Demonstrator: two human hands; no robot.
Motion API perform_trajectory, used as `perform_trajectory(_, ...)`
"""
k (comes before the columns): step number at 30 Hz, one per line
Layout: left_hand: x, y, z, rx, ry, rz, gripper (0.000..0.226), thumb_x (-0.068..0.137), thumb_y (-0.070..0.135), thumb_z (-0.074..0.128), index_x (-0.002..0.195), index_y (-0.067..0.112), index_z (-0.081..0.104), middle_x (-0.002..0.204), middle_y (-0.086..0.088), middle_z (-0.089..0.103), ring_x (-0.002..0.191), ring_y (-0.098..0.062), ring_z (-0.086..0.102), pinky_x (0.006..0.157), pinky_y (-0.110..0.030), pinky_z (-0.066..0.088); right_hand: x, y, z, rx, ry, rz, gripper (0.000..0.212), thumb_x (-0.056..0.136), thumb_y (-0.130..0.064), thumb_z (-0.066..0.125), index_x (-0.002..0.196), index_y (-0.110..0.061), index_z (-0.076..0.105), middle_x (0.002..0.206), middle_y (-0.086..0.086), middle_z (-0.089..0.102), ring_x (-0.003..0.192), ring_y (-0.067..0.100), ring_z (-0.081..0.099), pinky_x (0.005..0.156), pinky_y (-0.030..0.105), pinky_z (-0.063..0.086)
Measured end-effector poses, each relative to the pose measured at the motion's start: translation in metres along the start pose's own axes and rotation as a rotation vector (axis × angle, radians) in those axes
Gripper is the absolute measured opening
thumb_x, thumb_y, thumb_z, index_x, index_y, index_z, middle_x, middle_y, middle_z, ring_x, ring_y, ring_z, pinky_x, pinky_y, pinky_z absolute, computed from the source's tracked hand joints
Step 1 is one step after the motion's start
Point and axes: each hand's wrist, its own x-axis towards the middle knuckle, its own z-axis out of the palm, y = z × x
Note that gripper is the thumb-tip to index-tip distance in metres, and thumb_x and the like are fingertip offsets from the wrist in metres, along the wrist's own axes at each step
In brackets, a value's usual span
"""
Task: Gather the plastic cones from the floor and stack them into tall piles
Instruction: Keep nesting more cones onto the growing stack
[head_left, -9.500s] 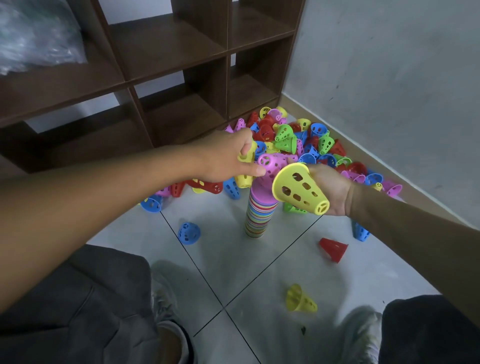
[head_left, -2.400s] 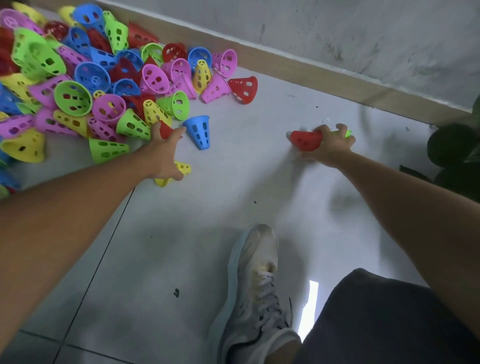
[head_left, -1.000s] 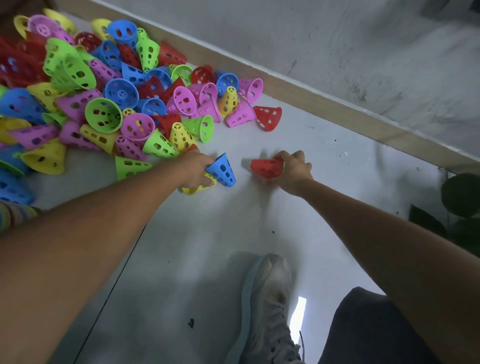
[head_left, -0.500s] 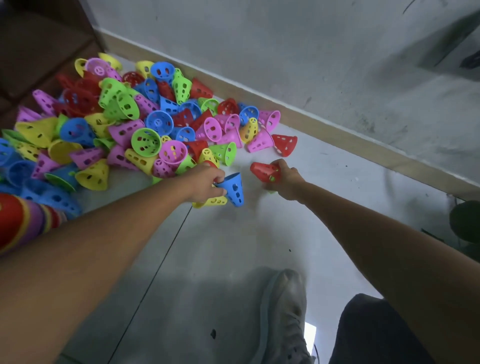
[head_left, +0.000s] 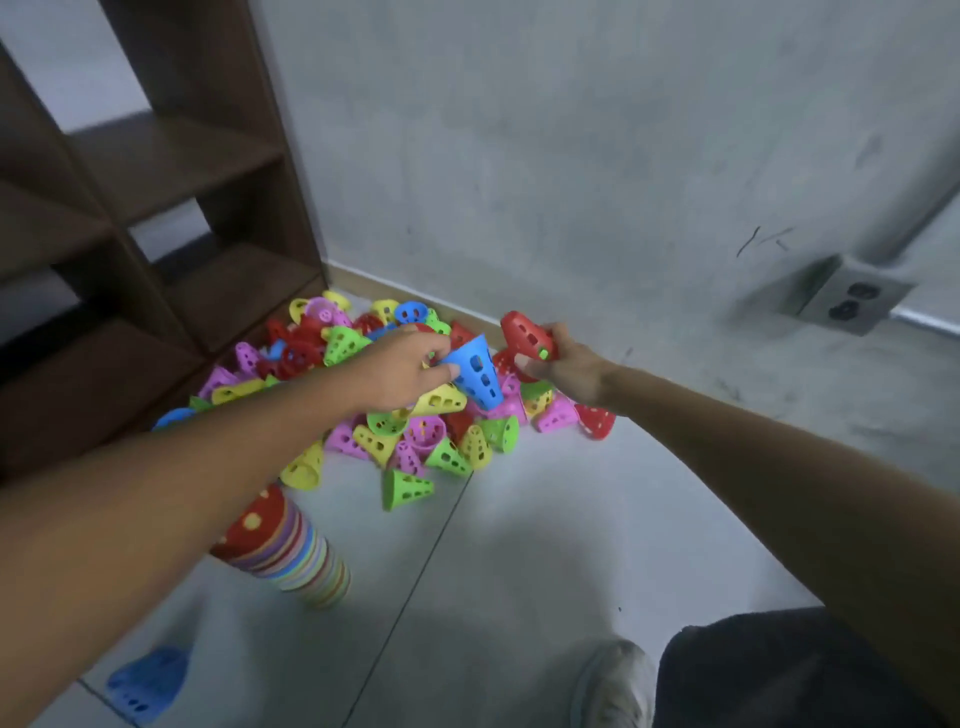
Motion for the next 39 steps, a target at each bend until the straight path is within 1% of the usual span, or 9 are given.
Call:
perform_trajectory(9,-0.099,0.017,-0.126,0.129,0.244,0.041,0.031,0.098,0.029,0.062,0.072,0.029,0.044,0.080,0.004,0.052,0.086,-0.020,0.050,0.074,-0.033,0.037,-0.071,-0.116,-0.007,0.163,0.030,-0.235,0.053,0.096,-0.061,0.053,0.136,-0.031,0.038,0.125,-0.001,0.061,0.117,0.021,0.058,0.109,0.049,0.043)
perform_trajectory(18,-0.223,0.007,-0.178,0.020,0.336,-0.158,0.038,0.106,0.033,0.048,0.096,-0.002,0.059,0.086,-0.020,0.060,0.073,-0.024,0.055,0.067,-0.036,0.043,-0.125,-0.198,0.044,0.175,-0.035,-0.392,0.049,0.098,-0.064,0.041,0.138,-0.039,0.030,0.118,-0.009,0.055,0.116,0.021,0.055,0.102,0.044,0.045)
perform_trajectory(20,-0.244,-0.001,-0.184,-0.006,0.343,-0.223,0.038,0.106,0.035,0.047,0.097,0.000,0.060,0.084,-0.017,0.061,0.064,-0.009,0.055,0.059,-0.028,0.040,-0.129,-0.209,0.062,0.153,-0.062,-0.414,0.059,0.095,-0.070,0.040,0.145,-0.041,0.027,0.131,-0.007,0.052,0.121,0.021,0.053,0.109,0.049,0.042)
perform_trajectory(21,-0.252,-0.005,-0.186,-0.013,0.347,-0.253,0.037,0.106,0.035,0.047,0.093,0.003,0.060,0.072,0.012,0.042,0.061,-0.004,0.054,0.056,-0.023,0.038,-0.131,-0.213,0.071,0.139,-0.080,-0.418,0.063,0.094,-0.072,0.039,0.148,-0.043,0.024,0.134,-0.008,0.049,0.123,0.021,0.052,0.111,0.050,0.040)
perform_trajectory(22,-0.257,-0.008,-0.188,-0.012,0.348,-0.276,0.036,0.106,0.035,0.047,0.089,0.006,0.060,0.115,-0.003,0.053,0.061,-0.003,0.054,0.055,-0.021,0.036,-0.132,-0.216,0.079,0.133,-0.095,-0.418,0.066,0.094,-0.072,0.038,0.151,-0.043,0.021,0.134,-0.009,0.046,0.124,0.019,0.050,0.112,0.049,0.039)
perform_trajectory(23,-0.261,-0.011,-0.190,-0.015,0.350,-0.292,0.035,0.106,0.035,0.047,0.085,0.010,0.059,0.086,-0.004,0.062,0.061,-0.005,0.053,0.055,-0.020,0.036,-0.134,-0.220,0.087,0.125,-0.105,-0.424,0.066,0.096,-0.070,0.037,0.152,-0.041,0.020,0.132,-0.011,0.045,0.123,0.017,0.048,0.110,0.045,0.038)
perform_trajectory(25,-0.266,-0.017,-0.188,-0.043,0.371,-0.319,0.034,0.106,0.035,0.046,0.086,0.013,0.059,0.111,0.014,0.051,0.060,-0.008,0.051,0.053,-0.020,0.036,-0.136,-0.225,0.103,0.080,-0.131,-0.443,0.063,0.099,-0.065,0.035,0.153,-0.036,0.021,0.130,-0.012,0.045,0.121,0.014,0.048,0.102,0.036,0.036)
perform_trajectory(27,-0.267,-0.024,-0.182,-0.091,0.339,-0.357,0.036,0.106,0.037,0.045,0.092,0.008,0.060,0.068,0.000,0.050,0.060,-0.011,0.050,0.053,-0.023,0.036,-0.136,-0.227,0.118,0.019,-0.161,-0.445,0.058,0.098,-0.068,0.033,0.148,-0.041,0.023,0.133,-0.010,0.048,0.120,0.015,0.049,0.100,0.034,0.034)
perform_trajectory(39,-0.266,-0.071,-0.184,-0.196,0.091,-0.488,0.038,0.104,0.045,0.047,0.097,0.015,0.069,0.097,-0.017,0.068,0.086,-0.025,0.064,0.076,-0.034,0.044,-0.123,-0.191,0.159,-0.187,-0.125,-0.405,0.065,0.086,-0.080,0.036,0.142,-0.049,0.027,0.126,0.001,0.044,0.127,0.023,0.038,0.107,0.042,0.031)
